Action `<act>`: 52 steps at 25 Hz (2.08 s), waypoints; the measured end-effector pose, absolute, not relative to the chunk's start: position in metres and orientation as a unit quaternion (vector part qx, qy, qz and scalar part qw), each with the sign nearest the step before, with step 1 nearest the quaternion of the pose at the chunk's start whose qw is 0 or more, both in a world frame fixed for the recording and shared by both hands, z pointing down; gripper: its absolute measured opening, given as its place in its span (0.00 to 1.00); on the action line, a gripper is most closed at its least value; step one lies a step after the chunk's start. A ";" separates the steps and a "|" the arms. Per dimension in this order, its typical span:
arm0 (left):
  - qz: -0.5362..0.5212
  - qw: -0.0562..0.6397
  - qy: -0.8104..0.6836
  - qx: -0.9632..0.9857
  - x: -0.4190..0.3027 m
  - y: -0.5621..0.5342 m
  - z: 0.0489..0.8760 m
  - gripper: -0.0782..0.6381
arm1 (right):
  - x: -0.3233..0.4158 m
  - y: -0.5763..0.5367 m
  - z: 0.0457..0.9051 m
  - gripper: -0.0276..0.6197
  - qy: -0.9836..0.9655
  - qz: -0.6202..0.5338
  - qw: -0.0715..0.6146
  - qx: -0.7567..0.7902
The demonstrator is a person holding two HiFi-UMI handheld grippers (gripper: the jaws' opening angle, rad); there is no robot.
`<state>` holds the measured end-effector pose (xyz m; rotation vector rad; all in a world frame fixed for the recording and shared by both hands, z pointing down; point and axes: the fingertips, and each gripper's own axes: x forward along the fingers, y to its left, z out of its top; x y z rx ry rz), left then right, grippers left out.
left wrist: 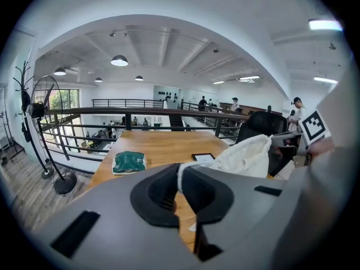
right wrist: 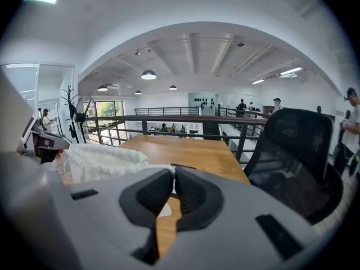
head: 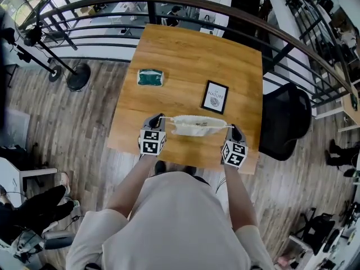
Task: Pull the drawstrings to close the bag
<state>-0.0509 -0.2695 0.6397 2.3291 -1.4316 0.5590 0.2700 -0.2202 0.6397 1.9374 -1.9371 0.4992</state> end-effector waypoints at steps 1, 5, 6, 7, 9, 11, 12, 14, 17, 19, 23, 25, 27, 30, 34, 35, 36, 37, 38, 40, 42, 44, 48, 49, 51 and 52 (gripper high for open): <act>0.195 0.173 -0.506 0.822 -0.051 -0.271 0.635 0.10 | 0.271 -0.219 0.637 0.06 -0.685 0.177 0.173 0.686; 0.184 0.160 -0.506 0.827 -0.046 -0.275 0.612 0.10 | 0.281 -0.218 0.620 0.06 -0.684 0.167 0.171 0.689; 0.183 0.157 -0.506 0.828 -0.045 -0.277 0.606 0.10 | 0.285 -0.220 0.616 0.06 -0.684 0.162 0.173 0.690; 0.181 0.156 -0.506 0.829 -0.043 -0.279 0.600 0.10 | 0.289 -0.222 0.612 0.06 -0.683 0.156 0.175 0.692; 0.182 0.155 -0.509 0.827 -0.042 -0.283 0.591 0.10 | 0.298 -0.224 0.604 0.06 -0.678 0.152 0.177 0.697; 0.183 0.153 -0.515 0.824 -0.043 -0.286 0.585 0.10 | 0.310 -0.224 0.600 0.06 -0.667 0.161 0.170 0.708; 0.183 0.153 -0.518 0.822 -0.044 -0.288 0.582 0.10 | 0.317 -0.224 0.598 0.06 -0.660 0.168 0.163 0.713; 0.181 0.153 -0.521 0.820 -0.045 -0.291 0.577 0.10 | 0.329 -0.224 0.594 0.06 -0.653 0.178 0.151 0.721; 0.181 0.151 -0.518 0.822 -0.044 -0.292 0.573 0.10 | 0.340 -0.225 0.588 0.06 -0.651 0.175 0.148 0.724; 0.181 0.152 -0.516 0.823 -0.042 -0.291 0.573 0.10 | 0.346 -0.223 0.587 0.06 -0.647 0.174 0.147 0.727; 0.182 0.154 -0.513 0.825 -0.038 -0.290 0.573 0.10 | 0.356 -0.224 0.581 0.06 -0.639 0.176 0.134 0.737; 0.181 0.155 -0.512 0.825 -0.039 -0.291 0.574 0.10 | 0.361 -0.225 0.578 0.06 -0.635 0.180 0.122 0.741; 0.178 0.159 -0.512 0.825 -0.038 -0.292 0.575 0.10 | 0.368 -0.227 0.575 0.06 -0.630 0.185 0.109 0.746; 0.175 0.163 -0.518 0.822 -0.040 -0.292 0.576 0.10 | 0.379 -0.226 0.571 0.06 -0.622 0.193 0.087 0.754; 0.169 0.172 -0.527 0.815 -0.047 -0.294 0.577 0.10 | 0.389 -0.223 0.568 0.06 -0.608 0.196 0.070 0.766; 0.169 0.173 -0.529 0.814 -0.049 -0.294 0.577 0.10 | 0.392 -0.222 0.567 0.06 -0.606 0.198 0.066 0.767; 0.169 0.173 -0.530 0.813 -0.050 -0.294 0.577 0.10 | 0.394 -0.221 0.567 0.06 -0.605 0.200 0.062 0.768; 0.169 0.172 -0.531 0.812 -0.051 -0.294 0.576 0.10 | 0.396 -0.220 0.566 0.06 -0.604 0.202 0.058 0.769; 0.170 0.171 -0.532 0.812 -0.052 -0.295 0.576 0.10 | 0.397 -0.219 0.566 0.06 -0.603 0.205 0.053 0.769; 0.170 0.172 -0.534 0.810 -0.056 -0.296 0.575 0.10 | 0.399 -0.218 0.564 0.06 -0.602 0.207 0.046 0.769; 0.167 0.176 -0.537 0.808 -0.060 -0.298 0.574 0.10 | 0.402 -0.217 0.562 0.06 -0.602 0.208 0.038 0.770; 0.164 0.181 -0.540 0.806 -0.065 -0.298 0.575 0.10 | 0.404 -0.216 0.560 0.06 -0.602 0.207 0.033 0.771; 0.162 0.190 -0.545 0.801 -0.074 -0.298 0.577 0.10 | 0.408 -0.214 0.558 0.06 -0.599 0.207 0.027 0.773; 0.160 0.191 -0.546 0.800 -0.077 -0.298 0.577 0.10 | 0.409 -0.214 0.557 0.06 -0.597 0.208 0.025 0.774; 0.157 0.194 -0.547 0.799 -0.082 -0.299 0.578 0.10 | 0.412 -0.213 0.558 0.06 -0.596 0.209 0.022 0.775; 0.155 0.196 -0.547 0.799 -0.084 -0.299 0.579 0.10 | 0.413 -0.213 0.558 0.06 -0.595 0.209 0.021 0.775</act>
